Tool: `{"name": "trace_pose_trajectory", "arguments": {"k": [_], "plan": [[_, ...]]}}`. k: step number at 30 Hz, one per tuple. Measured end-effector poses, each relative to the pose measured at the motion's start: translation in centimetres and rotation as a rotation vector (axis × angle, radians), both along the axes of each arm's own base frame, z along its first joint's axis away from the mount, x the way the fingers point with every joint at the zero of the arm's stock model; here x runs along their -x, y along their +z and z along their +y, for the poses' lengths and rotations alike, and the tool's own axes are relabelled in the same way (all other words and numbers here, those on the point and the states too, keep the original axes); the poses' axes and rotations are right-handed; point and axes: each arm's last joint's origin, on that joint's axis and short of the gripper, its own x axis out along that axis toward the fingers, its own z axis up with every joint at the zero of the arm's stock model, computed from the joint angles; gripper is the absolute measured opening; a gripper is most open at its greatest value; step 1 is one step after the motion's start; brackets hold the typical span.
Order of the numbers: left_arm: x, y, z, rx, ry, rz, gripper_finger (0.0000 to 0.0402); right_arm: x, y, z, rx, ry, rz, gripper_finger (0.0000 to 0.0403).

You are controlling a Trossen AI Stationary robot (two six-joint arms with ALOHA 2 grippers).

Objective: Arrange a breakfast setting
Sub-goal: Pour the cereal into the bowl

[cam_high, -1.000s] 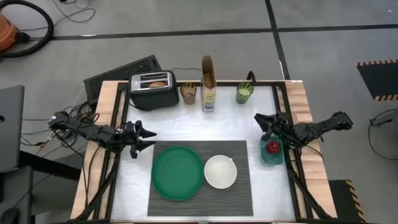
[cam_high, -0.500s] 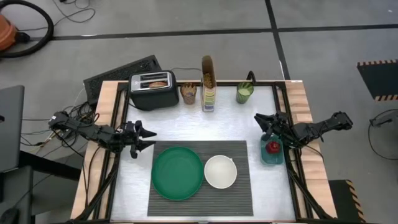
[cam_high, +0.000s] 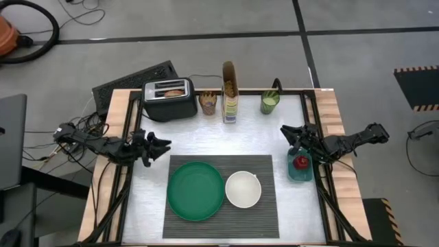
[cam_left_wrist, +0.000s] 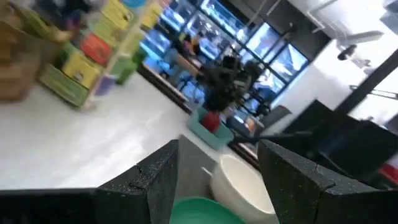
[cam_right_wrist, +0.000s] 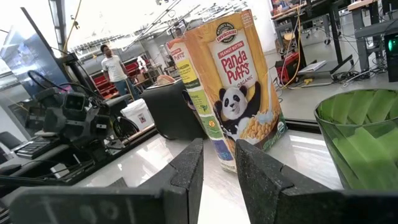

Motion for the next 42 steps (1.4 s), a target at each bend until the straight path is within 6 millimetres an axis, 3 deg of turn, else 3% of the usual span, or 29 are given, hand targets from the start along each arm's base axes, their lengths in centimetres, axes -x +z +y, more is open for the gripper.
{"name": "trace_pose_trajectory", "arguments": {"k": [7, 11, 15, 19, 23, 26, 29, 33, 38, 42], "plan": [[-0.2, 5.3, -0.3, 0.061, -0.087, -0.084, 0.0239, 0.0, 0.0, 0.0, 0.0, 0.0, 0.0, 0.0122], [-1.3, 10.0, -0.8, 0.062, -0.147, -0.15, 0.0273, 0.0, 0.0, 0.0, 0.0, 0.0, 0.0, 0.0122], [-3.5, 15.4, -1.8, 0.078, -0.214, -0.234, 0.0294, 0.0, 0.0, 0.0, 0.0, 0.0, 0.0, 0.0122], [-6.2, 20.9, -2.8, -0.033, -0.226, -0.29, 0.0296, 0.0, 0.0, 0.0, 0.0, 0.0, 0.0, 0.0122], [-9.0, 25.1, -3.7, -0.17, -0.148, -0.311, 0.0297, 0.0, 0.1, 0.0, -0.01, 0.001, -0.012, 0.0122], [-11.1, 27.3, -4.3, -0.21, -0.104, -0.306, 0.0297, 0.1, 0.7, 0.0, -0.125, 0.012, -0.137, 0.0122], [-13.0, 28.3, -5.0, -0.2, -0.152, -0.213, 0.0297, 0.2, 1.9, 0.1, -0.269, 0.108, -0.253, 0.0122], [-16.4, 27.4, -6.8, -0.174, -0.22, 0.038, 0.0297, 0.5, 4.1, 0.6, -0.333, 0.376, -0.326, 0.0122], [-20.8, 25.1, -9.2, -0.184, -0.358, 0.289, 0.0297, 1.6, 7.4, 1.3, -0.332, 0.785, -0.46, 0.0122], [-22.6, 21.2, -11.1, -0.149, -0.499, 0.554, 0.0297, 2.5, 9.3, 1.2, -0.323, 0.852, -0.576, 0.0122]]}}
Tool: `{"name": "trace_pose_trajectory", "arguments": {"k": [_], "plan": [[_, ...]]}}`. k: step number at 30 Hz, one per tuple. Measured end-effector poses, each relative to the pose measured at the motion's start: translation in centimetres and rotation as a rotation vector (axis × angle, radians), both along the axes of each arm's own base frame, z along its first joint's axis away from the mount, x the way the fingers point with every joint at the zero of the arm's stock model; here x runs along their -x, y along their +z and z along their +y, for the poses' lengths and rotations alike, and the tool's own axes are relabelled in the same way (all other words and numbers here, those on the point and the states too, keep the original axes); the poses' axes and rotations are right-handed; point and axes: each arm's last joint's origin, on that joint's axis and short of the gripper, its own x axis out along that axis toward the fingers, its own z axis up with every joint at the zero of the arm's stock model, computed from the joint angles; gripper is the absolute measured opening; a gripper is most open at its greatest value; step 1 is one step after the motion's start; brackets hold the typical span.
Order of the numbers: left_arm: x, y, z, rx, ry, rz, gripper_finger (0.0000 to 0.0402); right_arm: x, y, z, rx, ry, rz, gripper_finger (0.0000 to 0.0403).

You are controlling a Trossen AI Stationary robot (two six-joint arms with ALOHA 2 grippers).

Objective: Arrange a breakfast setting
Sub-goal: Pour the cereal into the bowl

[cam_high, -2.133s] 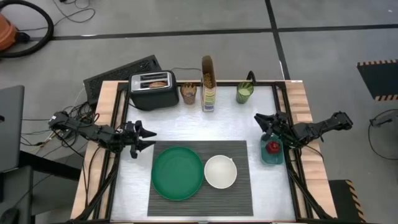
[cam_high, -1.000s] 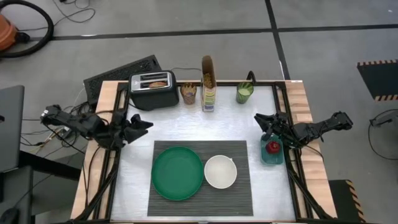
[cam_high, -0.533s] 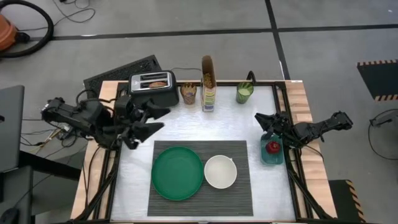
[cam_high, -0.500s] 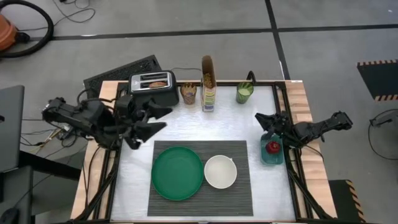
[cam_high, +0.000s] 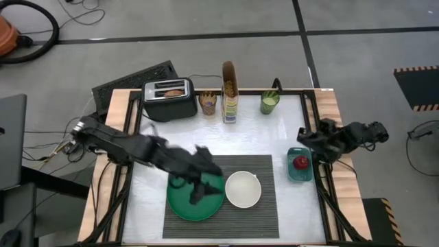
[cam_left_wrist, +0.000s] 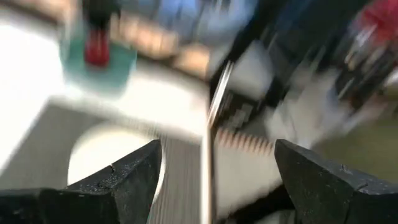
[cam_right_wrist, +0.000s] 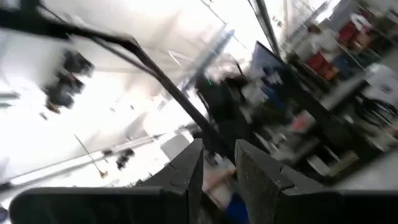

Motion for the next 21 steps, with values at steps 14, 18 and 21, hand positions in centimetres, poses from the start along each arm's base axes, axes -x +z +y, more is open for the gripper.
{"name": "trace_pose_trajectory", "arguments": {"k": [14, 18, 21], "plan": [[-2.9, -12.9, -6.0, -0.27, -0.23, 0.503, 0.0297, -0.5, -1.4, -0.1, 0.13, -0.138, 0.21, 0.0122], [-3.8, -13.8, -5.7, -0.209, -0.188, 0.534, 0.0297, -0.6, -1.7, -0.1, 0.145, -0.138, 0.241, 0.0122], [-3.7, -13.2, -5.3, -0.266, -0.202, 0.497, 0.0297, -0.7, -1.8, -0.1, 0.15, -0.138, 0.249, 0.0122]]}}
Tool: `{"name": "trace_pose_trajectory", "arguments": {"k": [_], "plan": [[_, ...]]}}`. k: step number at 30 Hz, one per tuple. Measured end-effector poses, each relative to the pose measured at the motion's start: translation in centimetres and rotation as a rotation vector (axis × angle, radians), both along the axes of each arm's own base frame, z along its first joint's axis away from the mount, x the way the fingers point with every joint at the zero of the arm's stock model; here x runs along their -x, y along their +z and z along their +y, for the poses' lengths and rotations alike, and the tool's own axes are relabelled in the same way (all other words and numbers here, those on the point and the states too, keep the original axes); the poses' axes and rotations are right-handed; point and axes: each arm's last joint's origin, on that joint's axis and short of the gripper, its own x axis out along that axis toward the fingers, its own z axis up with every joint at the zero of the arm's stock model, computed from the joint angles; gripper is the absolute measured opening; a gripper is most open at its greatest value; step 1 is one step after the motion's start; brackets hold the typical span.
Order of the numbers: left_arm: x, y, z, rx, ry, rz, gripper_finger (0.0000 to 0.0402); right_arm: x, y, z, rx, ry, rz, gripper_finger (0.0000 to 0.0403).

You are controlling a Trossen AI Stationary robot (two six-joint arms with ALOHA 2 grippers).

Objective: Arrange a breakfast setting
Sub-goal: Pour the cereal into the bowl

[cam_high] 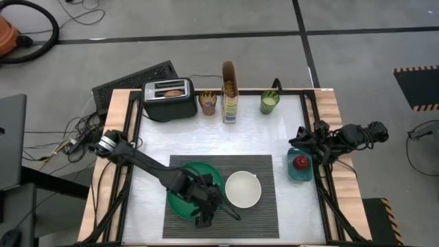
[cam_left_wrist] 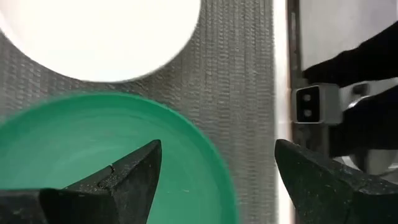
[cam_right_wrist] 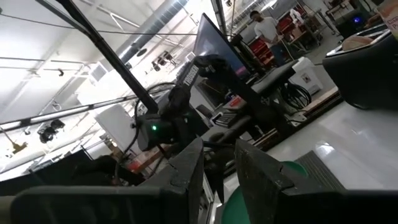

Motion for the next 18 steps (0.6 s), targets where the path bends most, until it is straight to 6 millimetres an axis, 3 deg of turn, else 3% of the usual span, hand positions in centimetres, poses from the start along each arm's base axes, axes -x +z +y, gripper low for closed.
{"name": "trace_pose_trajectory", "arguments": {"k": [11, 18], "plan": [[0.1, -0.2, 1.2, -0.007, -0.001, 0.067, 0.03, 0.0, 0.0, 0.1, 0.005, 0.019, 0.0, 0.0122], [1.3, 0.8, 3.3, -0.127, -0.018, 0.122, 0.0343, 0.0, 0.1, 0.0, 0.06, -0.014, -0.016, 0.0143]]}}
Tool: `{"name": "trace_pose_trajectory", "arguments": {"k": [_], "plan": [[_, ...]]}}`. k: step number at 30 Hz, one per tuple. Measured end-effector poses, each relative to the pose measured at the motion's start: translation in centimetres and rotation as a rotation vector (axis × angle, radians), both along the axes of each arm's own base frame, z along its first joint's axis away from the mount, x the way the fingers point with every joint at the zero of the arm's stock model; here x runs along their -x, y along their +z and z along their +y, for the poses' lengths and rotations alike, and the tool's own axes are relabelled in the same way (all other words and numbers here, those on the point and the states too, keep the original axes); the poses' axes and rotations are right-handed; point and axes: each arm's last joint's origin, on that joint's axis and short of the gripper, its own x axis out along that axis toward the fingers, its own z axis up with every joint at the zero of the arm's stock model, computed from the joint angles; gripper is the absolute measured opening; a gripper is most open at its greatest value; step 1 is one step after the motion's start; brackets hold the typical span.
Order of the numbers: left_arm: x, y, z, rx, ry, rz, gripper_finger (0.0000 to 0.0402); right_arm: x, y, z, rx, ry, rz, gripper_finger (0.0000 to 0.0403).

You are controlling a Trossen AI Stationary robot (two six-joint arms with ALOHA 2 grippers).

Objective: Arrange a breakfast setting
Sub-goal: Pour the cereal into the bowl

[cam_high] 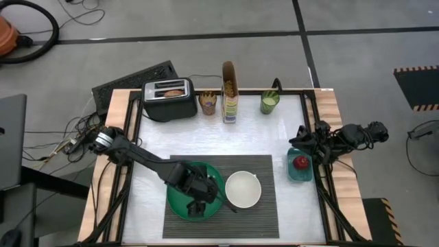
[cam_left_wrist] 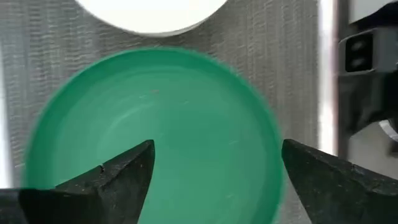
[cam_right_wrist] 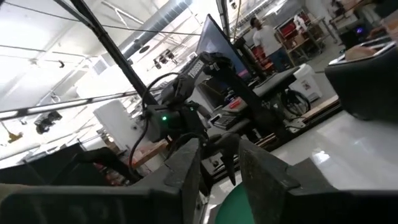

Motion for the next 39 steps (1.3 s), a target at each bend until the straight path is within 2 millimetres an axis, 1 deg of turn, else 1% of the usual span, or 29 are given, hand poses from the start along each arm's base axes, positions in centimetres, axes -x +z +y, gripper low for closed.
{"name": "trace_pose_trajectory", "arguments": {"k": [5, 8, 10, 14, 18, 22, 23, 24, 26, 28, 29, 31, 32, 33, 35, 39], "plan": [[-0.5, -0.2, 2.8, -0.07, 0.029, 0.037, 0.0387, 0.0, 0.0, 0.0, -0.001, -0.017, 0.001, 0.0171], [-0.6, -0.3, 4.2, -0.14, 0.047, 0.062, 0.0397, 0.0, 0.0, 0.0, 0.0, -0.009, -0.001, 0.0183], [-0.3, -0.4, 5.1, -0.172, 0.115, 0.103, 0.0394, 0.0, 0.0, 0.0, -0.007, -0.006, -0.002, 0.0188], [0.6, -0.6, 6.7, -0.13, 0.309, 0.243, 0.0392, 0.0, -0.1, 0.0, -0.053, 0.008, 0.012, 0.0189], [0.8, -0.8, 7.2, -0.144, 0.465, 0.277, 0.0393, 0.0, -0.1, 0.0, -0.054, 0.017, 0.014, 0.0189], [0.4, -1.5, 6.8, -0.079, 0.578, 0.229, 0.0394, 0.0, -0.1, 0.1, -0.053, 0.041, 0.014, 0.0189], [0.2, -1.8, 6.6, -0.085, 0.603, 0.196, 0.0394, 0.0, -0.1, 0.1, -0.059, 0.044, 0.017, 0.0189], [-0.1, -2.0, 6.2, -0.109, 0.637, 0.121, 0.0394, 0.0, -0.2, 0.1, -0.06, 0.045, 0.022, 0.0189], [-1.1, -1.6, 5.2, -0.185, 0.713, -0.115, 0.0394, -0.1, -0.3, 0.1, -0.055, 0.046, 0.037, 0.0189], [-1.8, -0.8, 4.6, -0.31, 0.814, -0.371, 0.0394, -0.1, -0.5, 0.1, -0.052, 0.048, 0.051, 0.0189], [-2.1, -0.4, 4.5, -0.366, 0.873, -0.493, 0.0394, -0.1, -0.5, 0.1, -0.056, 0.05, 0.058, 0.0189], [-3.2, -0.4, 4.9, -0.465, 0.99, -0.681, 0.0394, -0.1, -0.6, 0.2, -0.061, 0.061, 0.066, 0.0189], [-3.6, -0.6, 5.2, -0.494, 1.024, -0.722, 0.0394, -0.1, -0.6, 0.2, -0.059, 0.065, 0.069, 0.0189], [-4.2, -1.3, 5.7, -0.512, 1.05, -0.737, 0.0394, -0.1, -0.7, 0.2, -0.058, 0.065, 0.073, 0.0189], [-5.9, -2.5, 6.5, -0.471, 1.107, -0.783, 0.0394, -0.1, -0.7, 0.2, -0.056, 0.065, 0.079, 0.0189], [-8.9, -5.9, 7.2, -0.488, 1.077, -0.797, 0.0394, -0.2, -0.9, 0.2, -0.065, 0.068, 0.096, 0.0189]]}}
